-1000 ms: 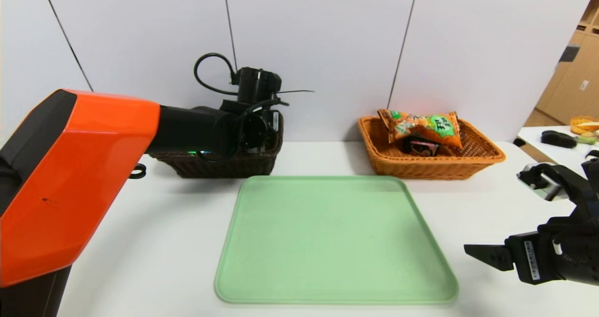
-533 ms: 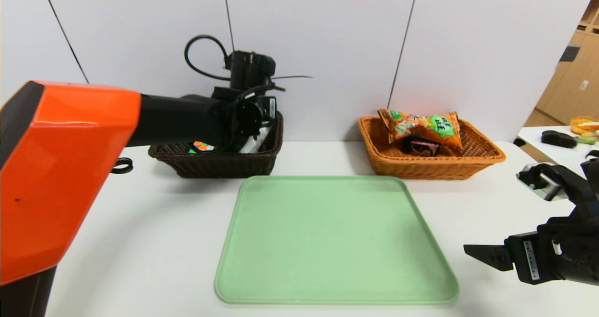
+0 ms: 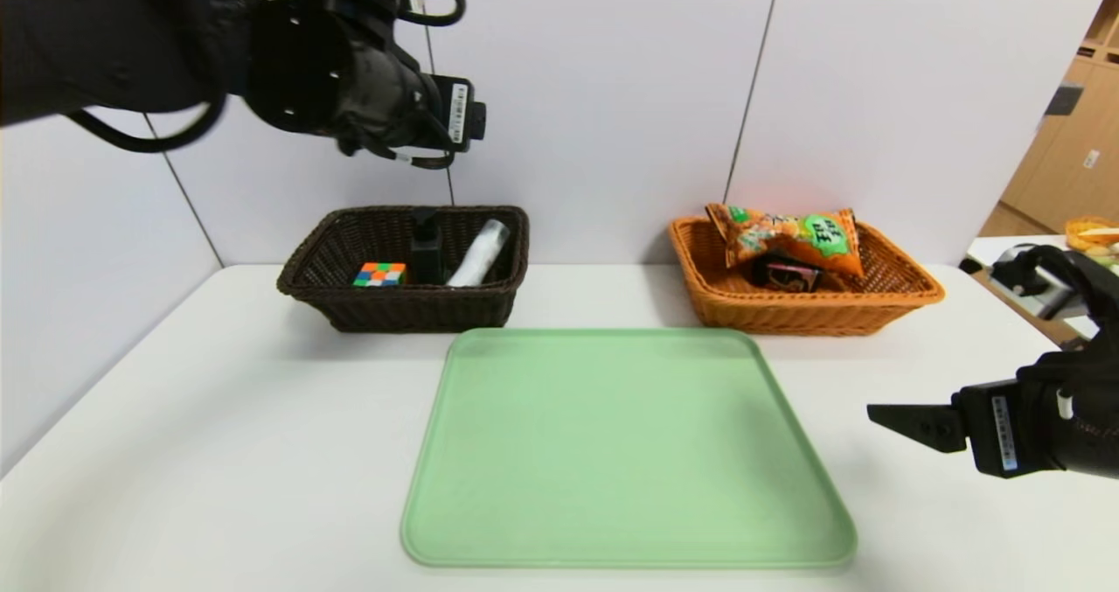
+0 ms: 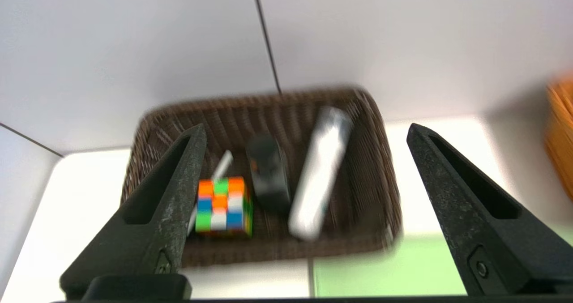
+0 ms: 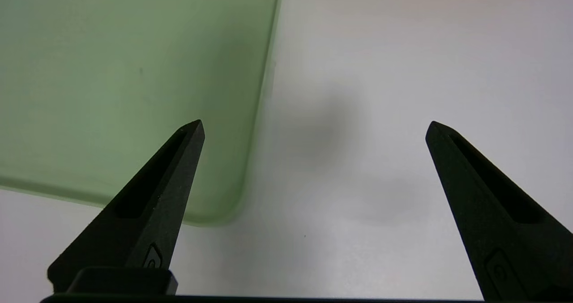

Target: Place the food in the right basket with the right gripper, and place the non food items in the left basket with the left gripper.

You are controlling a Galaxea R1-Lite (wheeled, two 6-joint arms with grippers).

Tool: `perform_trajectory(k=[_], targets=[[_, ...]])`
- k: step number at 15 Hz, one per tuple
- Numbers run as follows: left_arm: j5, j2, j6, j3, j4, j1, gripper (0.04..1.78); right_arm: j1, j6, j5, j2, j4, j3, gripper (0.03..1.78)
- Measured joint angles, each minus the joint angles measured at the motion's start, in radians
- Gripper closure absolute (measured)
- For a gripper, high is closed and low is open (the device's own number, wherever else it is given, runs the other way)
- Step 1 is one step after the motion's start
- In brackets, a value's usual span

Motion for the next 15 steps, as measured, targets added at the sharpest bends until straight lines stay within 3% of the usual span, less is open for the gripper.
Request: perform_trajectory(k=[3,5,7,9,12,15], targets=[[-0.343,-0.173,-0.041,0.085,0.224,-0.007,0.19,-0.005,-0.043,-0.001,0.004,0.127,-0.158,0.1],[-0.462,-0.29,-0.047,0.196,0.268,-0.006,0.18,-0.008,-0.067,-0.001,0.005,0.266,-0.284,0.1],[-0.417,-0.4,-0.049,0.3,0.279,0.003,0.16,-0.015,-0.083,-0.001,0.005,0.411,-0.41,0.1],[-0.298,-0.479,-0.049,0.365,0.281,0.074,0.15,-0.05,-0.085,-0.001,-0.007,0.505,-0.491,0.1],[-0.164,-0.591,-0.054,0.461,0.28,0.237,0.15,-0.118,-0.085,-0.003,-0.063,0.516,-0.482,0.1],[-0.14,-0.769,-0.058,0.671,0.256,0.378,0.14,-0.17,-0.086,-0.002,-0.136,0.515,-0.447,0.1]])
